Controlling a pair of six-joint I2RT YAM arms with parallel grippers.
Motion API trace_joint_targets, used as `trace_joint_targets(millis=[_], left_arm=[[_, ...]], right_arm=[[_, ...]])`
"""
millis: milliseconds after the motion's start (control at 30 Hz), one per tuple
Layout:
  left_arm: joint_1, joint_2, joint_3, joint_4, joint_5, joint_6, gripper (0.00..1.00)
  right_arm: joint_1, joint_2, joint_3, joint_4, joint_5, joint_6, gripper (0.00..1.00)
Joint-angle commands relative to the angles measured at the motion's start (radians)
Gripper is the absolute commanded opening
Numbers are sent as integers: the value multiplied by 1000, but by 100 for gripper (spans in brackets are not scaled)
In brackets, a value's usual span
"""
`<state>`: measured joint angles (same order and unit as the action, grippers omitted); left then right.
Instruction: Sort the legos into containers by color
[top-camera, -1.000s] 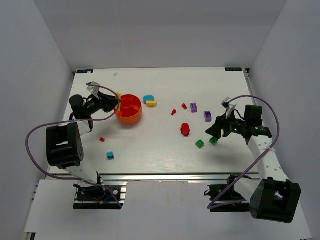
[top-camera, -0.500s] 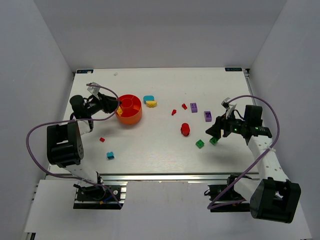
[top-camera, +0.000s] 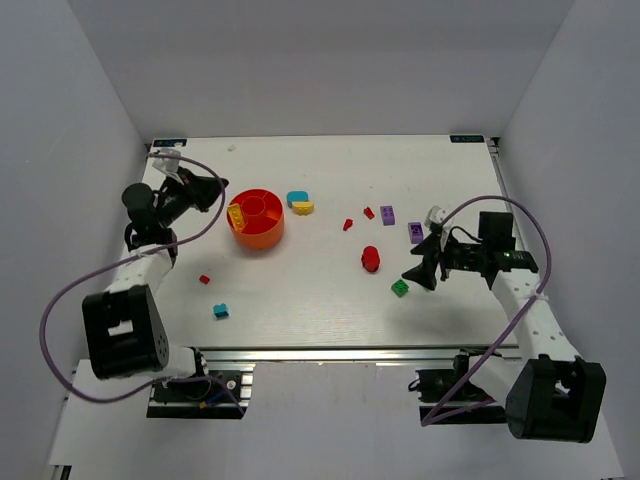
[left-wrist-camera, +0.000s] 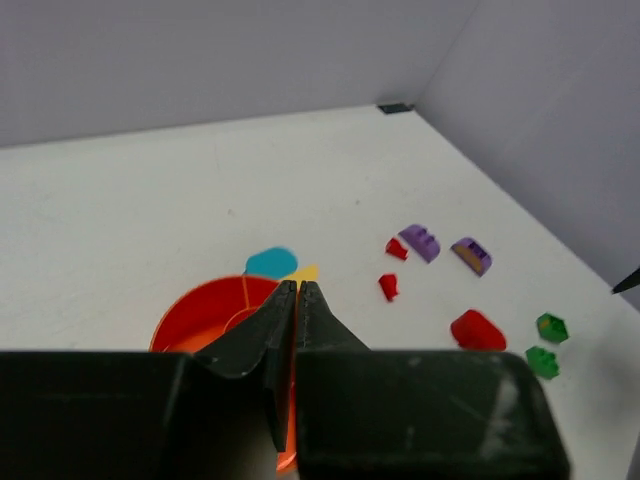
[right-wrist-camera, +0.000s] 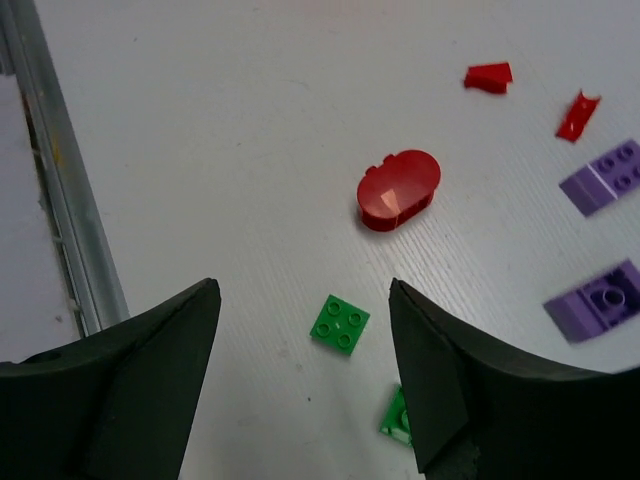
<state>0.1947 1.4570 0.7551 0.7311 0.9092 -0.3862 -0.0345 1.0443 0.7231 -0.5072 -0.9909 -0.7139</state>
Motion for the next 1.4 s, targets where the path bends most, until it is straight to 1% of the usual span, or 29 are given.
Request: trace_joint_targets(millis=[0, 33, 67, 100, 133, 167, 200, 233, 267, 300, 333, 367, 400, 433, 467, 500, 600, 633, 700, 733, 800, 833, 1000, 1133, 1367], left_arm=[[-4, -167, 67, -236, -56, -95, 15], [-5, -191, 78, -293, -50, -100, 19], [-15, -216, 75, -341, -26, -99, 24], [-15, -271, 69, -419, -12, -97, 33], [-15, -303, 40, -456, -3, -92, 42], [-15, -338, 17, -487, 9, -79, 55], [-15, -413, -35, -527, 11, -72, 61], [-15, -456, -63, -550, 4, -53, 65], [-15, -501, -91, -571, -19, -42, 72], [-15, -544, -115, -606, -48, -31, 75], [-15, -617, -166, -611, -52, -25, 75], [-15, -650, -190, -613, -52, -26, 76], [-15, -676, -207, -618, -46, -22, 77], [-15, -716, -221, -633, -52, 10, 76], [-15, -730, -223, -654, -58, 27, 77], [-15, -738, -220, -680, -59, 39, 77], [-15, -754, -186, -726, -62, 75, 77], [-15, -762, -185, -757, -62, 87, 77], [-15, -790, -200, -772, -62, 95, 77], [-15, -803, -206, -773, -66, 101, 78], [-15, -840, -214, -797, -78, 110, 78], [-15, -853, -214, -812, -84, 122, 78], [-15, -906, -198, -910, -107, 159, 79], [-15, -914, -194, -917, -104, 165, 79], [-15, -917, -197, -915, -101, 162, 79]], right_arm=[[82, 37, 87, 7, -65, -216, 76], [122, 101, 117, 22, -8, -225, 77], [169, 143, 195, 21, 23, -235, 78], [191, 182, 240, 13, 53, -246, 81], [264, 271, 280, 9, 123, -246, 82], [289, 311, 353, 18, 161, -245, 83], [309, 386, 381, 53, 237, -236, 89], [335, 422, 409, 73, 270, -228, 89], [397, 459, 438, 88, 302, -220, 89], [416, 500, 506, 105, 328, -211, 89], [445, 585, 548, 123, 386, -199, 89], [467, 629, 596, 125, 406, -181, 89], [479, 675, 686, 133, 422, -159, 89], [484, 756, 728, 145, 446, -142, 89], [490, 795, 768, 163, 454, -128, 89], [499, 866, 841, 168, 463, -113, 89], [530, 966, 946, 179, 494, -98, 89], [539, 1028, 1016, 180, 517, -91, 89], [561, 1088, 1094, 165, 534, -73, 89], [565, 1150, 1177, 156, 546, -50, 89], [576, 1207, 1248, 130, 549, -30, 89], [579, 1241, 1268, 134, 542, -12, 89], [596, 1287, 1297, 150, 532, 24, 88], [601, 1301, 1290, 163, 512, 54, 87], [605, 1344, 1309, 190, 541, 74, 87]])
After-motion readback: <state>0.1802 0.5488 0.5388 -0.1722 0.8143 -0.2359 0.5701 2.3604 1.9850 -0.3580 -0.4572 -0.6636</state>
